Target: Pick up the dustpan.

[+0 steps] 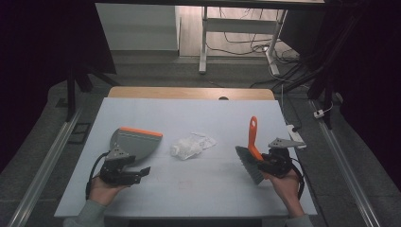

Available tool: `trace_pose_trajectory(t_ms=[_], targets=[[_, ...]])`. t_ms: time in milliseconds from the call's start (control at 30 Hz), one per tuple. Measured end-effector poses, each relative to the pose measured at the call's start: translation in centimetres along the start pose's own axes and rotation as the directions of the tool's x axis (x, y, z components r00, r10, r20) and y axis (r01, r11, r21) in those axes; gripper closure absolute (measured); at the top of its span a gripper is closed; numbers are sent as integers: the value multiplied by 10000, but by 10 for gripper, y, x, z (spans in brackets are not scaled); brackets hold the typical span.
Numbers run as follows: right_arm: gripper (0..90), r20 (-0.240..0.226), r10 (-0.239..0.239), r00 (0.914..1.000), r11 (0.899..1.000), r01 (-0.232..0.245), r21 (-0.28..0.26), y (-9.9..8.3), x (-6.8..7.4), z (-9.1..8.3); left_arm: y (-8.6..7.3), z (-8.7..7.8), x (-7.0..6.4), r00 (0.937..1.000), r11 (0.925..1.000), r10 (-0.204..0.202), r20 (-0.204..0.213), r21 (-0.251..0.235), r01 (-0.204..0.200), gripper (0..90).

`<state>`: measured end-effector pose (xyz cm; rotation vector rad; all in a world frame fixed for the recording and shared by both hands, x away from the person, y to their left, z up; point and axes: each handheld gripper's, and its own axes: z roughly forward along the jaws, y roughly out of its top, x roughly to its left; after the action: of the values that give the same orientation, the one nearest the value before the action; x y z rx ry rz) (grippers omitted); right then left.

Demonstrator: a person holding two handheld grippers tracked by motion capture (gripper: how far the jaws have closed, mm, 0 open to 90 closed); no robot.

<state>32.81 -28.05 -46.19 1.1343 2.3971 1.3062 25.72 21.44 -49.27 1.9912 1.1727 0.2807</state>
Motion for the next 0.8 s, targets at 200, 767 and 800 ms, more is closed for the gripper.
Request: trace_pose_trajectory(t_ms=[200,767,800], targets=[[701,16,-21,10000,10000,21,-39,0,1,-1,1,-1,0,10000,10000,-28,-39,-54,28,238],[702,94,-83,9999,9999,83,-92,0,2,-2,4,-2,-5,9999,9999,125,-42,19,-125,238],[701,117,-86,9999,9999,87,-90,0,2,-2,4,-2,-5,9999,9999,135,-34,28,-135,238]])
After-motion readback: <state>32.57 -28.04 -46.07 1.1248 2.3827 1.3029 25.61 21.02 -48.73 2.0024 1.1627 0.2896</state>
